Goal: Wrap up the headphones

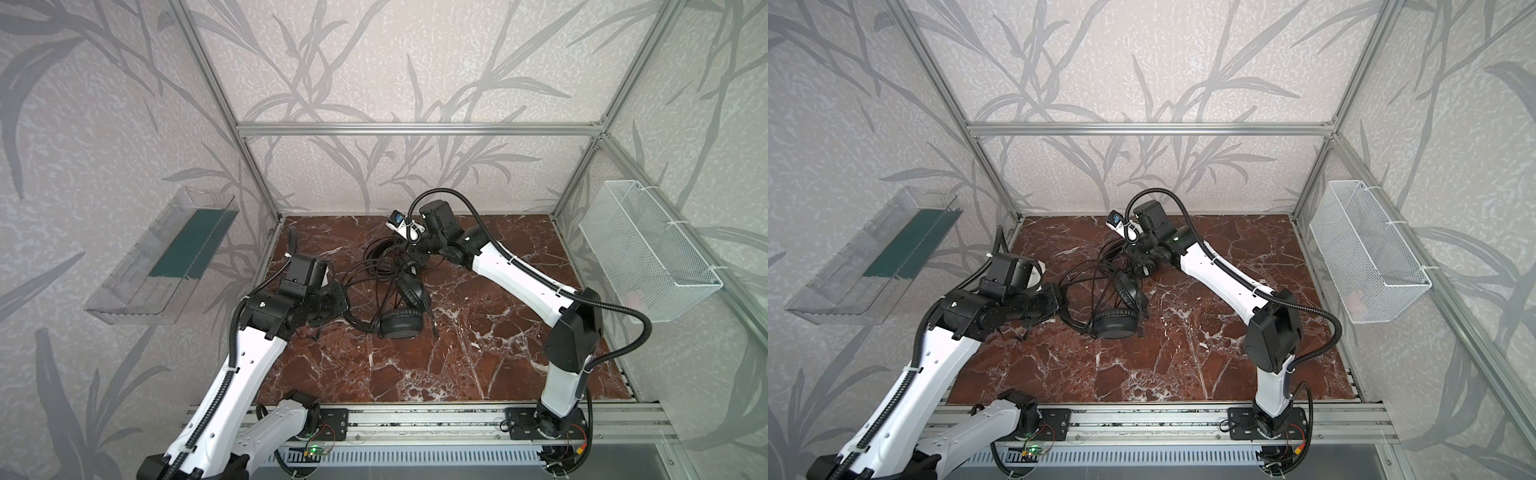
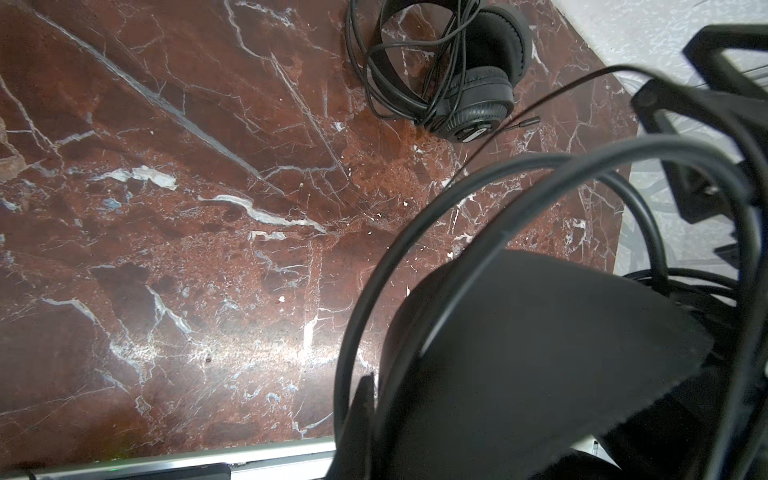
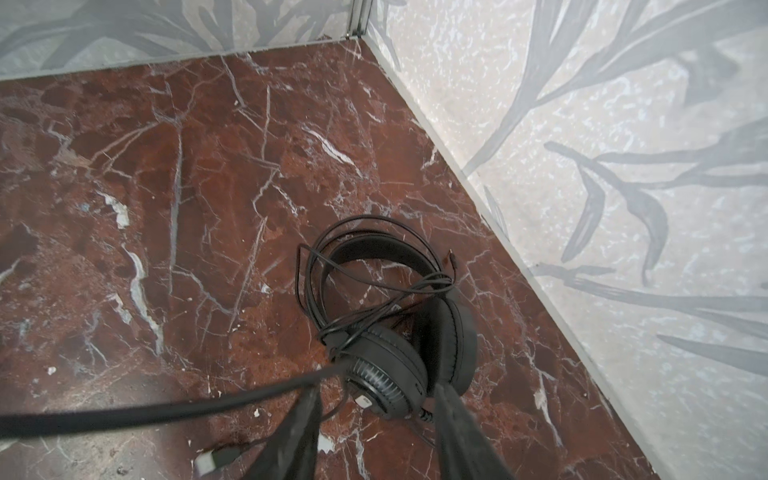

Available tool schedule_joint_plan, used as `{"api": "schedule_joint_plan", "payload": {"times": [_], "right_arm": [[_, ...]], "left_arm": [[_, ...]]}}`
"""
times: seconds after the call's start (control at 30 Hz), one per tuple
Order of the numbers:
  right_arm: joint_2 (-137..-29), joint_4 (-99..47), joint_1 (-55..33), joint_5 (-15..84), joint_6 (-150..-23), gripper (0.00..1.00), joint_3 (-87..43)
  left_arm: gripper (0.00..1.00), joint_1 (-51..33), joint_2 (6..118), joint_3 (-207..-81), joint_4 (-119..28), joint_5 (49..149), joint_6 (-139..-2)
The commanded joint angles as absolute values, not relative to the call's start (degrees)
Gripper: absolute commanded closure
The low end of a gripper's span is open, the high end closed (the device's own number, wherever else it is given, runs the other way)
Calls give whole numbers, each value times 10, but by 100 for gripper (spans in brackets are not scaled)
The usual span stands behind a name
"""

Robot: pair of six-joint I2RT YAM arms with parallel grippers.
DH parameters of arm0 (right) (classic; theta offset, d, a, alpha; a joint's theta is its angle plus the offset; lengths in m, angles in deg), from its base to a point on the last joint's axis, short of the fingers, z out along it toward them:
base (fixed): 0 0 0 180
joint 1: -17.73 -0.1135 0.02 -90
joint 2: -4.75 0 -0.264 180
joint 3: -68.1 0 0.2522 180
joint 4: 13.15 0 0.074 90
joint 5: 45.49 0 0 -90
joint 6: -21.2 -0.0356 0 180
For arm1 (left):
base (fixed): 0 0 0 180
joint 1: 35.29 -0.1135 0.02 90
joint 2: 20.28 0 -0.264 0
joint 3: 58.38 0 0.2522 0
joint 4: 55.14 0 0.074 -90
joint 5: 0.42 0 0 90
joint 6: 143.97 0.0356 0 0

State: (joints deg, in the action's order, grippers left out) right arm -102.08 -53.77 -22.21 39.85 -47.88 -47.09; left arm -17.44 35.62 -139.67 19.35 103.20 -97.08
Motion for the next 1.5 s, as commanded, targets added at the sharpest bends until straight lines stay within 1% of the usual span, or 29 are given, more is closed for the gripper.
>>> {"api": "schedule_joint_plan", "payload": {"times": [0.0, 0.1, 0.2, 0.23, 0.37, 0.53, 0.67, 0.87, 1.03, 1.17, 1.27, 1.3, 1.47], "right_arm": [[-997, -518, -215, 389, -503, 52, -461], [-976, -483, -208, 396, -517, 52, -430], [-951, -442, -198, 371, -539, 51, -387], [-944, -434, -198, 362, -542, 49, -375], [-904, -362, -192, 330, -567, 36, -296], [-881, -228, -146, 244, -655, 31, -180], [-876, -122, -138, 165, -659, 27, -99], [-896, -59, -147, 117, -694, 26, -33], [-922, -18, -193, 148, -691, 25, 2], [-981, -1, -227, 192, -705, 25, -3], [-1017, 16, -239, 226, -728, 24, -9], [-1026, 18, -244, 239, -731, 22, -11], [-1062, 45, -258, 290, -744, 22, -14]], "left_arm": [[100, -173, 346, -1422, 189, 1053, -982], [100, -173, 348, -1436, 203, 1034, -970], [100, -173, 357, -1466, 230, 1007, -950], [100, -173, 360, -1476, 238, 998, -946], [100, -173, 363, -1513, 259, 981, -933], [100, -174, 378, -1548, 288, 980, -925], [100, -174, 380, -1565, 306, 980, -922], [100, -174, 375, -1592, 320, 977, -924], [100, -174, 379, -1592, 318, 1002, -923], [100, -174, 376, -1592, 314, 1007, -925], [100, -174, 373, -1593, 309, 1014, -927], [100, -174, 373, -1594, 306, 1016, -929], [100, -174, 381, -1604, 305, 1024, -932]]}}
